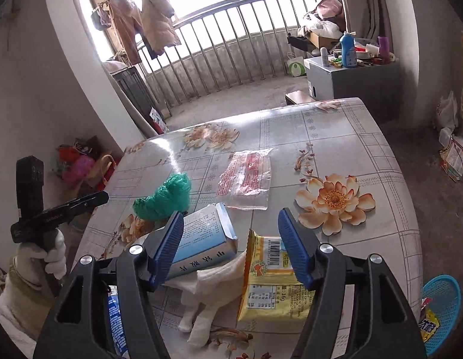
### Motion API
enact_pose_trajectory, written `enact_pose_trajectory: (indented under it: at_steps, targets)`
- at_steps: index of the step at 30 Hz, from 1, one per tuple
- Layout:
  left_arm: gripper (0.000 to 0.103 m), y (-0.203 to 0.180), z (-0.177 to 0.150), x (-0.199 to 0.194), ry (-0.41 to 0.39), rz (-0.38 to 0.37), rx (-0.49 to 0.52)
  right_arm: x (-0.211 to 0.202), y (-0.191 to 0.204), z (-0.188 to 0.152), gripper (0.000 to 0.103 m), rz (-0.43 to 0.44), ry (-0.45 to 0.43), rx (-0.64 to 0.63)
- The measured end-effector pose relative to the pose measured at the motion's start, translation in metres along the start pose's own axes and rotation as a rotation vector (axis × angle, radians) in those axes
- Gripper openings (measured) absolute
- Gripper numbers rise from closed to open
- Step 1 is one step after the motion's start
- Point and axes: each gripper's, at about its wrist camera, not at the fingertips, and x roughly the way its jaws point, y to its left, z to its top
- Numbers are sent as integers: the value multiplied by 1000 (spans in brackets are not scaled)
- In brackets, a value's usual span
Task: Collect trash
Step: 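Reach the right gripper toward the clear Pepsi bottle lying on the table, then grasp the Pepsi bottle around its blue label with the right gripper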
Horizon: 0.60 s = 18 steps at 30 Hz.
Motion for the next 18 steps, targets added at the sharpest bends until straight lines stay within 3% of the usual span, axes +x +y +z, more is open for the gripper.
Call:
enact_pose_trajectory:
  at_steps: [4,6,13,18]
  targets:
    - [49,11,-22,-19,18,7,-23,4,42,-21,69,193,124,-95]
    - [49,15,-34,-24,31,9,-43,15,69,-35,69,246,209,-181]
    - [42,23,-59,-27,65,2,-81,57,133,-75,69,253,436,-423]
    - [39,23,-60,-28,67,10,-68,65,138,-87,69,216,483,-456]
